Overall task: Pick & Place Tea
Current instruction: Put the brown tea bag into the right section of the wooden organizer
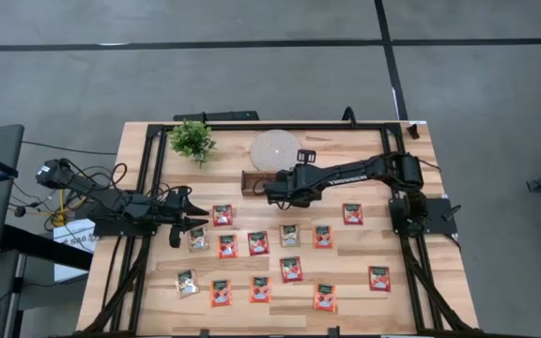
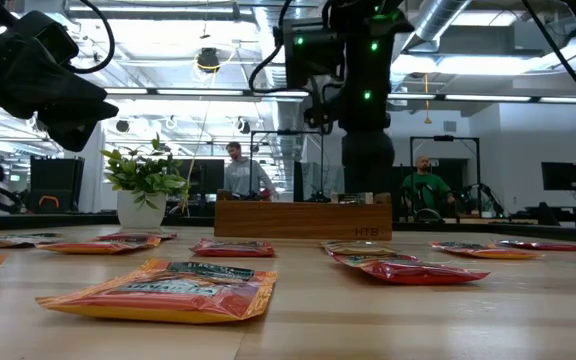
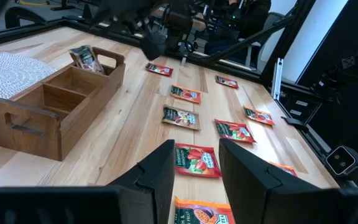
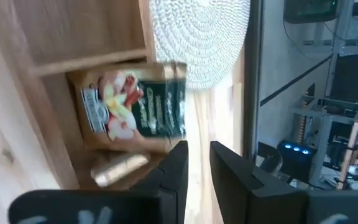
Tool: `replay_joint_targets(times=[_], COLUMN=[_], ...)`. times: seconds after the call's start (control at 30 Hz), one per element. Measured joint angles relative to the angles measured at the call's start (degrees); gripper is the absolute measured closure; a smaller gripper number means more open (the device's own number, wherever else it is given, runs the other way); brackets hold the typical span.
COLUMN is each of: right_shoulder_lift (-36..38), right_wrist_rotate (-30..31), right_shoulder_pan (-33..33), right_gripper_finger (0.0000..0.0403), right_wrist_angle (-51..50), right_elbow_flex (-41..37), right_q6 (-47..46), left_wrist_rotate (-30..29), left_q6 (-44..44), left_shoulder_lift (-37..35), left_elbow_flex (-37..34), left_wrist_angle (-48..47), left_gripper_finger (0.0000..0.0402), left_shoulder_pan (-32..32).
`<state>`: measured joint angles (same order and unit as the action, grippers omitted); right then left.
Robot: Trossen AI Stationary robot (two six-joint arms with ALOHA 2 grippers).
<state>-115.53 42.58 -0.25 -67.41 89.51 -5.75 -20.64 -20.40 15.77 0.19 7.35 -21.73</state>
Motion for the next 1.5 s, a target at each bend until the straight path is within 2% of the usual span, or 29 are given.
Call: replay_joint_targets(times=[0.17,0.33,0.5,0.67,0.77,0.9,1.03,1.37,1.5], right_shoulder_lift=[3.1,10.5,18.1,21.7,21.1,17.8,14.3,5.6,2.6], right_wrist_rotate=[0.8,0.3,-6.2,-16.2,-20.7,-22.5,-25.0,-36.4,-37.5], right_shoulder_pan=[2.4,6.9,11.0,14.2,15.3,15.7,15.3,14.3,14.3], right_gripper_finger=[0.0342,0.0342,0.0342,0.0342,0.0342,0.0342,0.0342,0.0342,0.0342], right_wrist_angle=[-7.4,-7.6,-7.4,-3.2,1.5,5.1,5.4,7.2,7.1], right_elbow_flex=[2.8,3.0,3.0,3.0,3.0,3.0,3.0,3.0,3.0], right_q6=[-3.4,-3.9,-6.6,-6.3,-4.7,-2.8,-1.2,1.2,1.4], left_wrist_rotate=[0.0,0.0,0.0,0.0,0.0,0.0,0.0,0.0,0.0], left_q6=[0.0,-1.0,-4.9,-6.2,-6.2,-6.2,-6.2,-6.2,-6.2], left_shoulder_lift=[0.0,0.0,0.0,0.0,0.0,0.0,0.0,0.0,0.0], left_elbow_flex=[0.0,0.0,0.0,0.0,0.0,0.0,0.0,0.0,0.0], left_wrist_angle=[0.0,0.0,0.0,0.0,0.0,0.0,0.0,0.0,0.0], left_gripper_finger=[0.0284,0.0284,0.0284,0.0284,0.0284,0.0284,0.0284,0.0284,0.0284], left_shoulder_pan=[0.0,0.0,0.0,0.0,0.0,0.0,0.0,0.0,0.0])
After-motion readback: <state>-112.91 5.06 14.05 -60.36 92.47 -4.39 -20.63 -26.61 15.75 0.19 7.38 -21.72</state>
